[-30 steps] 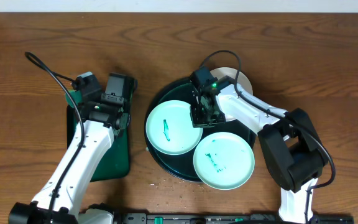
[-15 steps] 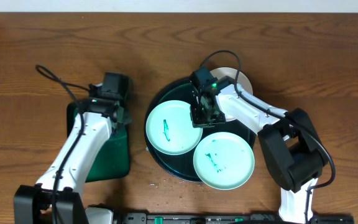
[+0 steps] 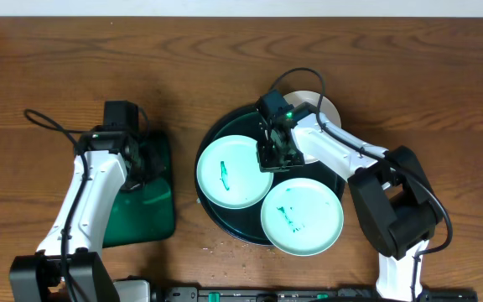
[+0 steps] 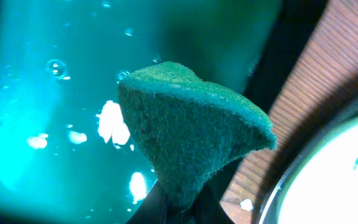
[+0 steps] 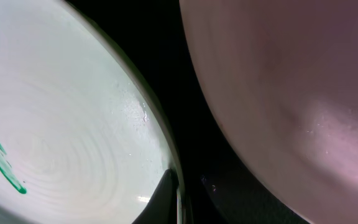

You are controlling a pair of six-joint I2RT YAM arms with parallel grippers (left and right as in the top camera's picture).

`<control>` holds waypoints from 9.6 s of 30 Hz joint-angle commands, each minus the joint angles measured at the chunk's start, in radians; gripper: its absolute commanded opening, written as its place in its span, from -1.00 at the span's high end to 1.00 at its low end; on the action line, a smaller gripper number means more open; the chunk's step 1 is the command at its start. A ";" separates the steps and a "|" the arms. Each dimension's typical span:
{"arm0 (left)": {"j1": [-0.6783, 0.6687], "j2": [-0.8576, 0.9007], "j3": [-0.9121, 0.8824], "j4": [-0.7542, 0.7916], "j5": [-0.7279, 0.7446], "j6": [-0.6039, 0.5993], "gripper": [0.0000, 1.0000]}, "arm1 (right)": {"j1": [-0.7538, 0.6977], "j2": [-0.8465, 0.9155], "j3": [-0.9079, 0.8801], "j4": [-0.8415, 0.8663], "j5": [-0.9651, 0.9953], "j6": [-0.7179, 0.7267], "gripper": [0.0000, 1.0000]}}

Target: Clean dirty plates on tray and stack at the side

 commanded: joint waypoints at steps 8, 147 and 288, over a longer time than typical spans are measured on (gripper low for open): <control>-0.193 -0.022 -0.005 0.027 0.039 0.069 0.85 | 0.016 0.027 -0.026 0.008 0.016 -0.008 0.98; -0.012 0.241 0.145 -0.088 -0.277 -0.142 0.86 | 0.016 0.027 -0.025 -0.018 0.013 -0.009 0.97; -0.012 0.442 0.145 -0.068 -0.243 -0.142 0.81 | 0.347 -0.385 0.035 0.091 1.489 -0.928 0.98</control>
